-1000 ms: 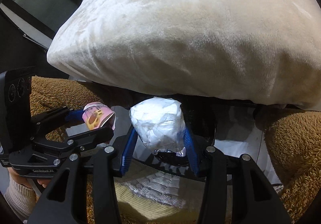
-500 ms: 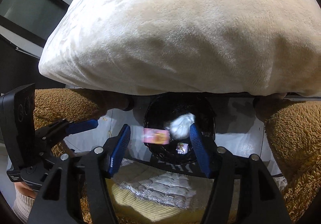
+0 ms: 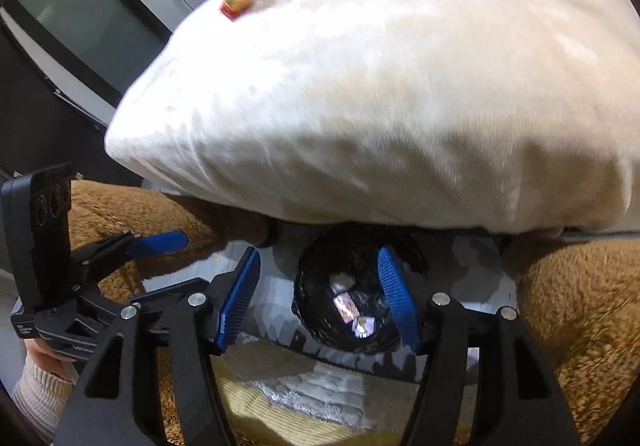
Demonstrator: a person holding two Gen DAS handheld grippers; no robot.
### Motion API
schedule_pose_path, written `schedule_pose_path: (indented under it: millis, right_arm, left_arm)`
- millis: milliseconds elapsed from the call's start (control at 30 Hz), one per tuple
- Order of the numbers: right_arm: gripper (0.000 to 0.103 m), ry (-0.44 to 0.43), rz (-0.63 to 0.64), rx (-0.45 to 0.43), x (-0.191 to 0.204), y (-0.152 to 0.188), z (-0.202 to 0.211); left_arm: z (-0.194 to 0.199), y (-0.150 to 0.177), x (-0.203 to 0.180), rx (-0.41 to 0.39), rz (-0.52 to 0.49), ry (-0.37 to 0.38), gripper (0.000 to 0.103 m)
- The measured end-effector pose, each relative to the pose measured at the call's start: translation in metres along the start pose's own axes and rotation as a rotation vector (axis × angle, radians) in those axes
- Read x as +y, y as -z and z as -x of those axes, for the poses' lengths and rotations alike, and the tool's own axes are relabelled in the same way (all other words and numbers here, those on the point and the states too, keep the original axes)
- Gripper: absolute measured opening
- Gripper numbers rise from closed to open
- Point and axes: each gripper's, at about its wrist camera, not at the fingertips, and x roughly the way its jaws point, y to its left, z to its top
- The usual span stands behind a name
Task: Collect trash
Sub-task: 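Open both tools to drop the box and bundle into the bin, then move both open tools back toward the remaining trash on the bed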
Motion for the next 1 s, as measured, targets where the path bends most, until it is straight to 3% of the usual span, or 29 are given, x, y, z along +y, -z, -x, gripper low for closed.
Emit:
schedule_pose_path:
  millis: [133,267,600,900,1000]
  right_arm:
    - [0.062,-0.011,0.059,-0.074,0.006,-0.013,0.016]
    - [0.062,-0.016,0.122,-0.155,0.013,-0.033,0.032]
    - [0.062,-0.007,0.238,-0.229,0.026,-0.103,0.034]
    - [0.067,-0.038,0.349,-0.249,0.034,-0.164,0.005]
    - [0.076,-0.051,0.380,-0.249,0.038,-0.183,-0.008]
  left_arm:
    - [0.016,-0.015,-0.005,-0.052,-0.071,-0.064,0.086]
    - [0.038,-0.038,-0.009,-0.123,-0.134,-0.072,0.086]
    - [0.056,-0.101,0.013,-0.218,-0.078,-0.042,0.086]
    - [0.048,-0.144,0.052,-0.210,0.001,-0.043,0.086]
    - [0.057,-0.164,0.059,-0.244,-0.008,-0.052,0.086]
